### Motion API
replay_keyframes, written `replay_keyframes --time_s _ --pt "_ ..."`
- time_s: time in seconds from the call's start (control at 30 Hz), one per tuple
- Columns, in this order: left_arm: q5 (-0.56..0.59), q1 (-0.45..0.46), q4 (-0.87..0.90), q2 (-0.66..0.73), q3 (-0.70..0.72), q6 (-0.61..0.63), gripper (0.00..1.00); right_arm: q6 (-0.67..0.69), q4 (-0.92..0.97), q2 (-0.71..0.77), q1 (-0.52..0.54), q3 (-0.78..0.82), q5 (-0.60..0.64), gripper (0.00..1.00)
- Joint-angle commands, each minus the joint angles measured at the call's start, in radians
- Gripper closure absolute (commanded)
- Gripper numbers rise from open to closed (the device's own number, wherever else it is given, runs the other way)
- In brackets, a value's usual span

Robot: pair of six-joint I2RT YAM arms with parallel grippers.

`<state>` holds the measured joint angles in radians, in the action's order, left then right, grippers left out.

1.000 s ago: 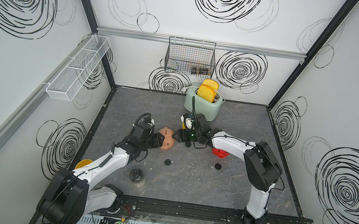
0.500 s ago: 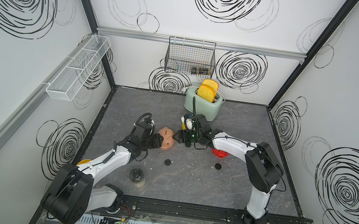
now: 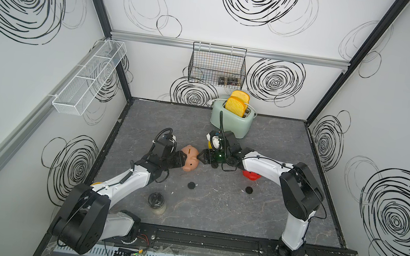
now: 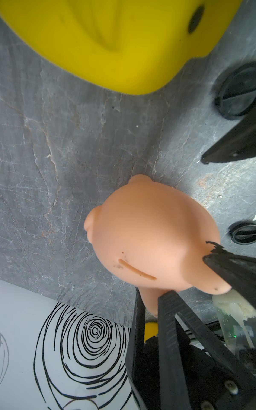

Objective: Close piggy banks
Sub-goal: Turn over the piggy bank at the center of the board.

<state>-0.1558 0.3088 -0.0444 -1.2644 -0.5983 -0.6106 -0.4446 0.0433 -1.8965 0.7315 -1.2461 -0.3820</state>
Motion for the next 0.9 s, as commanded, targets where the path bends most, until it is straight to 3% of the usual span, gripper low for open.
replay_keyframes --time_s 0.0,0.33,0.87 --pt "0.001 -0.004 -0.043 -0.019 -0.005 -0.009 0.54 -0.002 -0.007 -0.006 0.006 0.013 -0.005 0.34" --pt "0.004 -0.012 -0.065 -0.029 0.014 -0.02 0.62 0.0 -0.012 -0.009 0.006 0.019 -0.002 0.34" --pt "-0.129 -0.144 -0.157 -0.075 0.038 -0.079 0.66 -0.002 -0.025 -0.006 0.006 0.037 -0.008 0.34"
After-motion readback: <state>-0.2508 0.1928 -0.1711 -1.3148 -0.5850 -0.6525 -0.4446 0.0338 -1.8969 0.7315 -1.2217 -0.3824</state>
